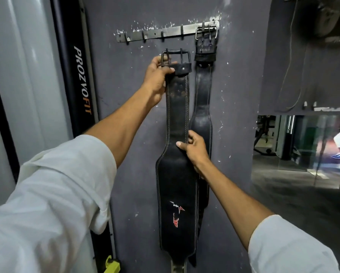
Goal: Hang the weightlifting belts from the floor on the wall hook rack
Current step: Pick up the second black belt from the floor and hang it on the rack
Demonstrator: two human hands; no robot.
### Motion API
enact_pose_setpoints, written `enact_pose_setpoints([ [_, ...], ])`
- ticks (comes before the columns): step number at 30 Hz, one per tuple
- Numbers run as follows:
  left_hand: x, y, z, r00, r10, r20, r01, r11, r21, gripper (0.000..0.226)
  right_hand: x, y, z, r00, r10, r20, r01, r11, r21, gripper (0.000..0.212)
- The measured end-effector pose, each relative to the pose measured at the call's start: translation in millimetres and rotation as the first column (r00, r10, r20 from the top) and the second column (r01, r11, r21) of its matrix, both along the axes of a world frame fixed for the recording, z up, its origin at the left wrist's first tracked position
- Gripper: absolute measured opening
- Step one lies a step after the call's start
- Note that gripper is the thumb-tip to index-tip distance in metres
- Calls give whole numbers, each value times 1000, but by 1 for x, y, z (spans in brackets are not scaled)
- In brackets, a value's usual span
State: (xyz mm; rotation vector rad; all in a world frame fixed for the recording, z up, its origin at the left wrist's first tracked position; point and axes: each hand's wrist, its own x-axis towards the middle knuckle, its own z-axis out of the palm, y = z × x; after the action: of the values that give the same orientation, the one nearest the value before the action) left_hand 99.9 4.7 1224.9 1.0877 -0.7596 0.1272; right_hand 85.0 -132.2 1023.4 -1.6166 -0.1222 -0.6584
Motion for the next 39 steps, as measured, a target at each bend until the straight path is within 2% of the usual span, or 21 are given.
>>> enact_pose_setpoints([
  [4, 14, 13, 3, 995, 94, 47, -98, 990, 103, 13, 0, 6, 4, 998, 28, -61, -29, 999, -21, 35],
  [7, 31, 19, -8, 984, 175, 44, -178, 981, 77, 12, -6, 12, 42, 997, 63, -46, -66, 996, -66, 38],
  [10, 44, 22, -26, 988, 150, 20, -151, 986, 68, 11, -5, 17, 116, 988, -31, 152, 31, 1000, 4, 18],
  [12, 48, 24, -34, 994, 108, 7, -109, 992, 69, 12, -2, 21, 152, 978, -90, 186, 87, 996, 24, 19],
  [14, 52, 26, -35, 997, 71, -13, -70, 995, 66, 15, 1, 27, 162, 957, -192, 217, 197, 980, 2, 16],
  [16, 55, 29, -35, 998, 40, -44, -38, 998, 47, 17, 2, 34, 163, 878, -324, 353, 371, 926, -73, 22],
  [18, 58, 32, -35, 996, -7, -89, 7, 1000, 1, 17, 1, 43, 163, 810, -375, 451, 480, 866, -142, 21],
  [20, 60, 34, -34, 990, -62, -123, 56, 997, -56, 18, 4, 52, 164, 790, -380, 481, 510, 843, -172, 17],
  [22, 59, 36, -33, 983, -116, -144, 99, 988, -122, 20, 7, 56, 166, 809, -366, 460, 499, 841, -210, 21],
  [24, 58, 39, -30, 978, -144, -149, 120, 980, -160, 22, 12, 58, 169, 856, -319, 408, 426, 881, -205, 28],
  [29, 58, 43, -24, 978, -155, -141, 133, 978, -159, 22, 18, 57, 173, 921, -212, 328, 238, 970, -42, 33],
  [33, 57, 45, -13, 974, -160, -158, 132, 975, -178, 24, 20, 62, 176, 898, -240, 368, 247, 969, 30, 21],
  [36, 58, 43, 3, 973, -150, -173, 117, 976, -186, 30, 21, 60, 182, 917, -243, 315, 239, 970, 52, 33],
  [39, 57, 41, 24, 956, -217, -199, 180, 965, -189, 32, 22, 56, 198, 914, -254, 315, 258, 966, 31, 9],
])
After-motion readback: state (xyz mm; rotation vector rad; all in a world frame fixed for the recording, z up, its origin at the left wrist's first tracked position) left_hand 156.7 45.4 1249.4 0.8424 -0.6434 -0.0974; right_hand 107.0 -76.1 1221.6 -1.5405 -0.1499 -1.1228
